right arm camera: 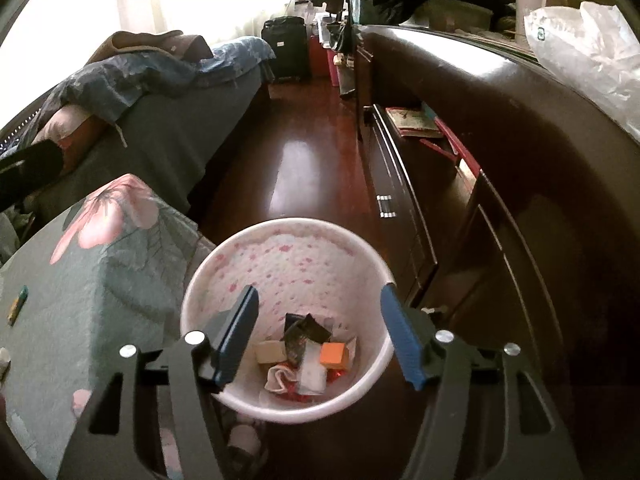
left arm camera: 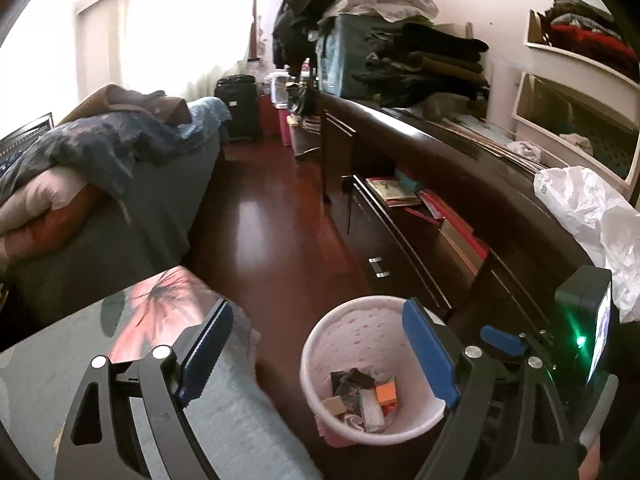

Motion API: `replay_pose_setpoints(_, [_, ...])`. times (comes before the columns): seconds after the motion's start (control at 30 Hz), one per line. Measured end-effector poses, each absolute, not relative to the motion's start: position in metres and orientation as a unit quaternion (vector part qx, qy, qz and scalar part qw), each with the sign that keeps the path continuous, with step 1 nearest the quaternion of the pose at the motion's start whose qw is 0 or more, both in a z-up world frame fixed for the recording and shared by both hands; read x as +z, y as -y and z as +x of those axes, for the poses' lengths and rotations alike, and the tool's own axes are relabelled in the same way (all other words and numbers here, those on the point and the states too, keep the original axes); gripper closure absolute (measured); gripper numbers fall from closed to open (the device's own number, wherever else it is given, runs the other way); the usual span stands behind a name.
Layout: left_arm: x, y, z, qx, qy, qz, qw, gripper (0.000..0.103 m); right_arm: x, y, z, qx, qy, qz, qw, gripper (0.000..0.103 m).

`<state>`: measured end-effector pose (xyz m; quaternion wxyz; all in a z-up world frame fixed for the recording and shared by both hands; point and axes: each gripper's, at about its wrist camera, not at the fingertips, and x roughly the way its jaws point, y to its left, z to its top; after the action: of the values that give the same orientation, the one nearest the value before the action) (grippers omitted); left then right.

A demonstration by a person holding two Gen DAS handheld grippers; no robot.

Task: Collect trash
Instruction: 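Move both open grippers back over the table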

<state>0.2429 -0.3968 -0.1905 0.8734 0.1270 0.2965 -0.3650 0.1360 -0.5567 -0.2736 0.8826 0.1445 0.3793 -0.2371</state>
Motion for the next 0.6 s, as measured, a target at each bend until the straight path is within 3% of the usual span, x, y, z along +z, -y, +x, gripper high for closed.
replay_pose_setpoints(0.23, [-0.188,0.343,0.236,-0.321,-0.296,0.137,0.889,0.013,-0.253,0.514,0.123,-0.207,-0.376,0.146,0.891,0.024])
replay_pose_setpoints(0.6, [-0.216,0.217,0.227,-0.275,-0.321,0.204,0.883,0.01,-0.226,0.406,0.135,-0.103,-0.382,0.091,0.914,0.019])
